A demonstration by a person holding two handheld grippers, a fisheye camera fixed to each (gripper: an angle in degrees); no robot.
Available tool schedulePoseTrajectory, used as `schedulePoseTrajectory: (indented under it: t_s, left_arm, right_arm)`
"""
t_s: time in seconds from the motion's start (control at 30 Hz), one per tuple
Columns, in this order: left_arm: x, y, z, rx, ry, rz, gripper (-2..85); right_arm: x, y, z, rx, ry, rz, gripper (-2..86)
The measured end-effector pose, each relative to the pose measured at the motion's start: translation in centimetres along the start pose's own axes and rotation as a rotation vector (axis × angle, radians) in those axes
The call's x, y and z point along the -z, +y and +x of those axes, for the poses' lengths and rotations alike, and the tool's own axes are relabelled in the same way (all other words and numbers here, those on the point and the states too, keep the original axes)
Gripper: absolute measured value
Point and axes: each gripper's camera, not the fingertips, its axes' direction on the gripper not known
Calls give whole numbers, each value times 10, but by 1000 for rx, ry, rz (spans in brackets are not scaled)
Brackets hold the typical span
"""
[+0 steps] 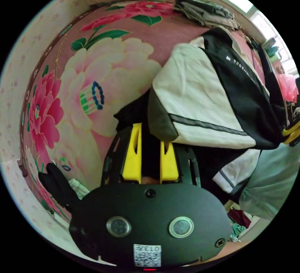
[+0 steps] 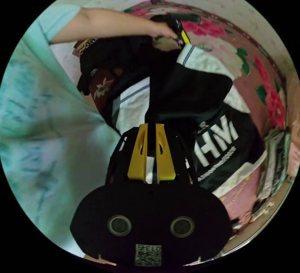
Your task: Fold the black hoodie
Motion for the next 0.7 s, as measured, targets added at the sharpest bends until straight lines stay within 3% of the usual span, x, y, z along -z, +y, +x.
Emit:
schedulePoseTrajectory:
  t_s: [0.07,0.13,0.2,0.27,0.33,0.47,0.57,0.7]
  left_arm:
    - [-3,17,3,20,18,-63,104]
    - [0,43,3,43,22,-92,109]
    - [9,61,-6,110,36,-36,101]
    - [19,72,-25,222,82,31,96]
    - [29,76,-56,387,148,147,110]
    - [26,61,-89,567,275,283,140]
    - [12,34,-94,571,204,214,161]
    - [-20,10,-85,522,213,145,134]
  right_arm:
    - [-52,9,-5,3,-35,-96,59]
    - [-68,16,-3,65,-223,-178,62]
    - [-46,20,14,46,-400,-89,59]
    - [-13,22,51,-45,-450,94,66]
    - [21,18,117,-232,-280,313,84]
    - [33,-18,208,-435,33,413,87]
    - [14,-70,257,-426,168,333,101]
    - [-41,-141,272,-201,273,89,75]
